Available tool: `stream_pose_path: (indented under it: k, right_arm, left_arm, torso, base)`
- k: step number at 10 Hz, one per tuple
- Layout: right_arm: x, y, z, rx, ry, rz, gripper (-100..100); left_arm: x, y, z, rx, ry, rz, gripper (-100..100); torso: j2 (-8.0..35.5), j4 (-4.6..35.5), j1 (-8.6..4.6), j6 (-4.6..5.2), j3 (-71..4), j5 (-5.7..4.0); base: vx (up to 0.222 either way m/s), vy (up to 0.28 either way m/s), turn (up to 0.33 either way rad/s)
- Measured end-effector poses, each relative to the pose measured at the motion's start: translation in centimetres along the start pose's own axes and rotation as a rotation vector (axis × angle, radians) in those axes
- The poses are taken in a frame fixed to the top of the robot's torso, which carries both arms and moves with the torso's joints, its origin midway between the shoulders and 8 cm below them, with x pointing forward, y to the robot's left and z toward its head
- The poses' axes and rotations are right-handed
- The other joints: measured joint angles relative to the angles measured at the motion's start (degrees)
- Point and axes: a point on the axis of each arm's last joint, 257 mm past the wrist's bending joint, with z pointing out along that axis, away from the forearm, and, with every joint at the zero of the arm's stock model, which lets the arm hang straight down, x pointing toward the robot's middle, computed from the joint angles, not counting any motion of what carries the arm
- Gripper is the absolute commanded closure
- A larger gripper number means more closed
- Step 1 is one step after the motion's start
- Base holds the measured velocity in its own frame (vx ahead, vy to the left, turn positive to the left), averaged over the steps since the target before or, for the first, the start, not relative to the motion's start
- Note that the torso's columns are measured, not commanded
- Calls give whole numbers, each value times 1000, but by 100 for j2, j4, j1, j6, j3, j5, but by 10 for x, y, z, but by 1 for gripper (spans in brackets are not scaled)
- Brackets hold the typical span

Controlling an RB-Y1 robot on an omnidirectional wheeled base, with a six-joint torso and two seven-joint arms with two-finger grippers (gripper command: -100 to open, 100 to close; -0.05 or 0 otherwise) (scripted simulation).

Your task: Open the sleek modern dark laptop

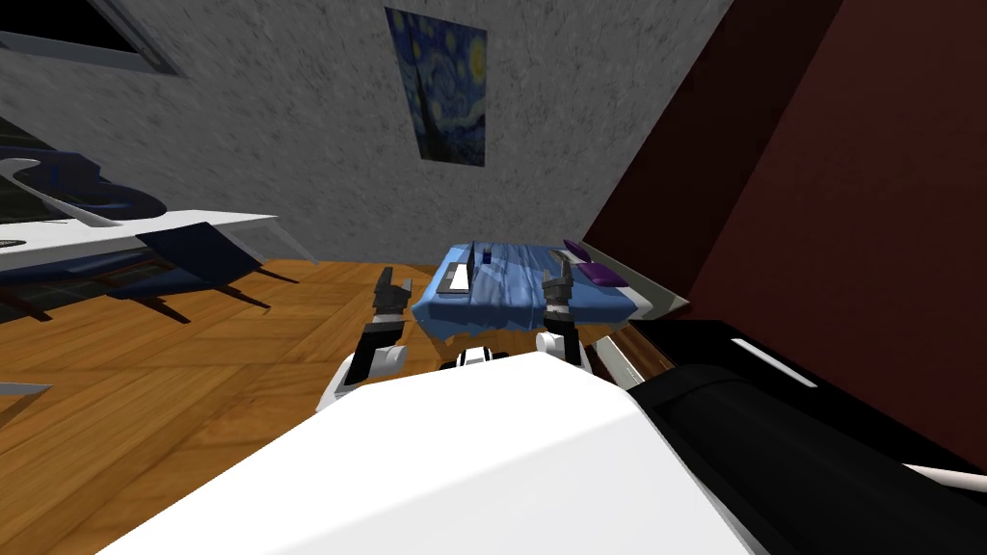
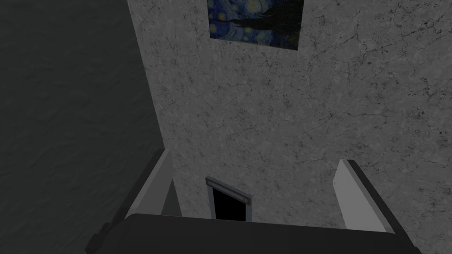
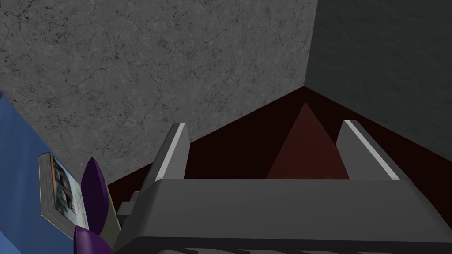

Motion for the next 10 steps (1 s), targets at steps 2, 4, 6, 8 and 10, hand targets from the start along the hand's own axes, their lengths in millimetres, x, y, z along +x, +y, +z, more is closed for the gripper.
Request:
stream_pose_path:
  k: [2,4,6,8,10]
  right_arm:
    - [0,0,0,0,0,0,0]
    - [0,0,0,0,0,0,0]
    - [0,0,0,0,0,0,0]
    - [0,0,0,0,0,0,0]
    - [0,0,0,0,0,0,0]
  left_arm:
    - [3,17,6,-18,12,18,-100]
    - [3,31,11,-39,22,37,-100]
    - [5,49,17,-62,34,57,-100]
    - [4,63,20,-84,41,74,-100]
    - [4,76,25,-103,51,95,-100]
  torso:
    - [1,1,-7,2,1,-1]
    - [-2,-1,3,0,-1,0]
    - [-2,0,0,1,-1,1]
    - [1,1,1,1,1,1]
    - [-1,0,0,0,0,0]
  base:
    - [9,-79,-39]
    - [14,-61,-21]
    - [19,-60,-29]
    - [17,-67,-36]
    - [18,-57,-22]
